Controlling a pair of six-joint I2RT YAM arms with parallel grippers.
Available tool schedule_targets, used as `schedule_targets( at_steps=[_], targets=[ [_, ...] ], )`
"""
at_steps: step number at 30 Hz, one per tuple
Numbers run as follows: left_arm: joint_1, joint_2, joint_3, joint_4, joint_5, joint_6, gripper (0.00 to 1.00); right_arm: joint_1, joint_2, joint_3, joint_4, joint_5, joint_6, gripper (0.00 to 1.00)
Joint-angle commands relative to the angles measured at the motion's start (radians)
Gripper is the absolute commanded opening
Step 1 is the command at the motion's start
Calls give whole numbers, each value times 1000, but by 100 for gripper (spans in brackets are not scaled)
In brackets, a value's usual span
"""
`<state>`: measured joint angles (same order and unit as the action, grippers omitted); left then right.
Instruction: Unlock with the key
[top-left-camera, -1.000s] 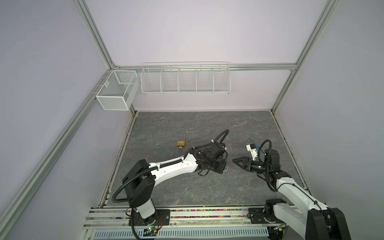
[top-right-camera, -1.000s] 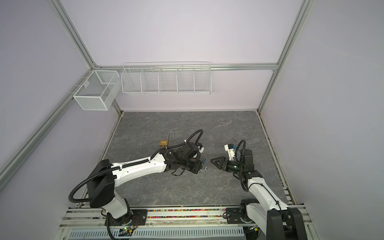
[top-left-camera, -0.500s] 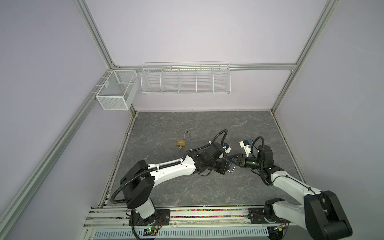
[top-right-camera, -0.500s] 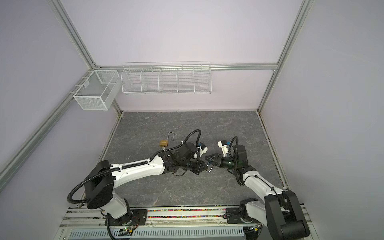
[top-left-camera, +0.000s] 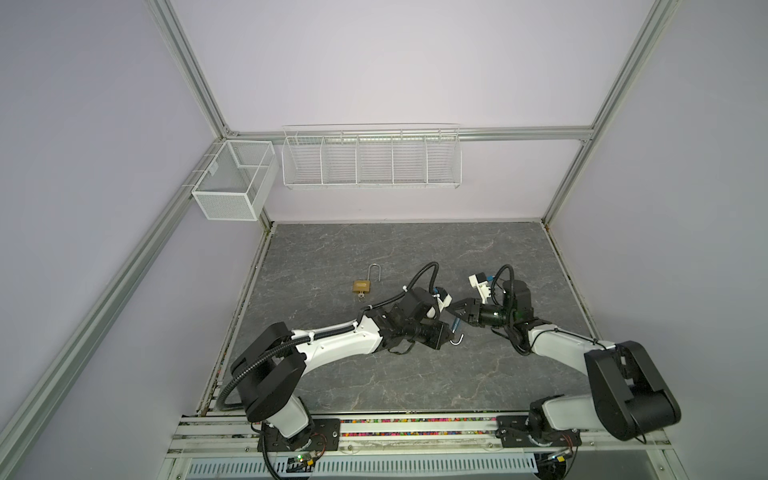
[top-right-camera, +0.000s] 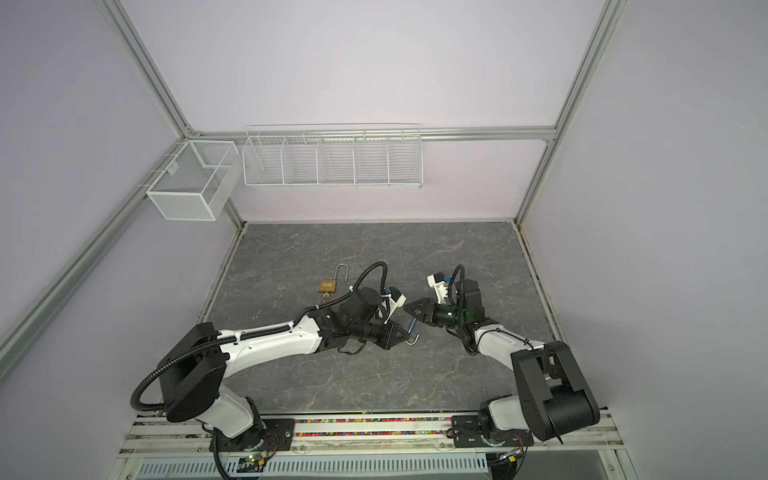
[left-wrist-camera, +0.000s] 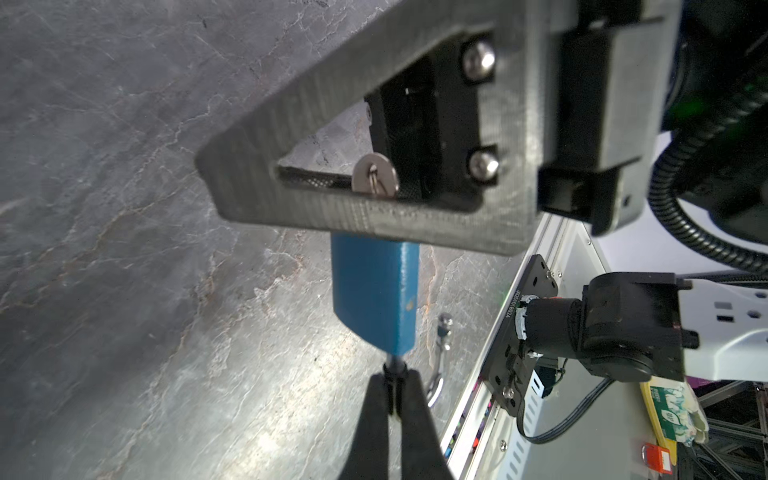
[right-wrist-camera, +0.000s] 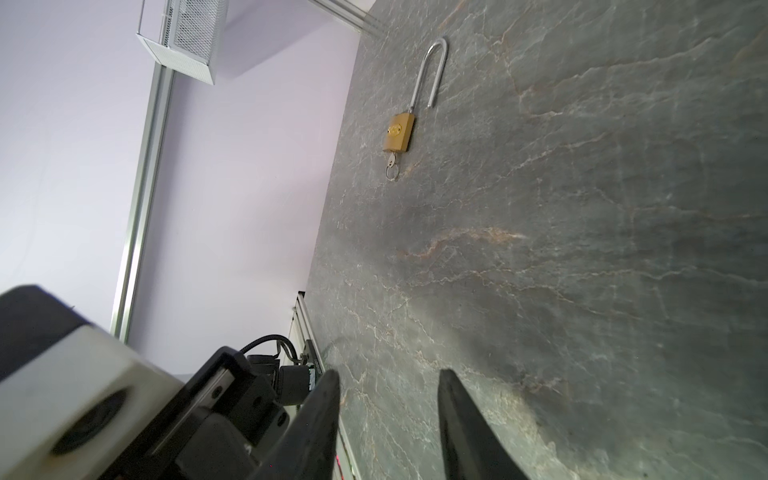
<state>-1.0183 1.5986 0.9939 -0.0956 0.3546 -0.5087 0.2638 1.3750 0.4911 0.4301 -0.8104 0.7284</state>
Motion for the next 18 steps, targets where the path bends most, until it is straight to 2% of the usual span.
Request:
schedule_targets(
  at_steps=[1,6,9,12,14,17,18],
  targets=[
    [18,-25,-1,10,13,41,0,7,-61,-4,-52,22,-52,44],
    [77,-31,-32,-73,-19,55,0,2,-123,19,-243,120,-141,52],
    [143,-73,-67,-144,-79,56,0,-5,-153,14,-286,149,-157,58],
    [203,-117,-66,-287,-181,58,0,-5,-177,15,-325,151,-173,61],
    [228,-138,-41,-448,-347,13,0,-5,-196,14,-343,145,-180,61],
    [269,-167,-22,-624,-498,-45,0,-5,-225,15,-374,147,-190,61],
    [290,-182,-32,-651,-515,-70,0,-5,-231,15,-383,146,-194,61]
  ],
)
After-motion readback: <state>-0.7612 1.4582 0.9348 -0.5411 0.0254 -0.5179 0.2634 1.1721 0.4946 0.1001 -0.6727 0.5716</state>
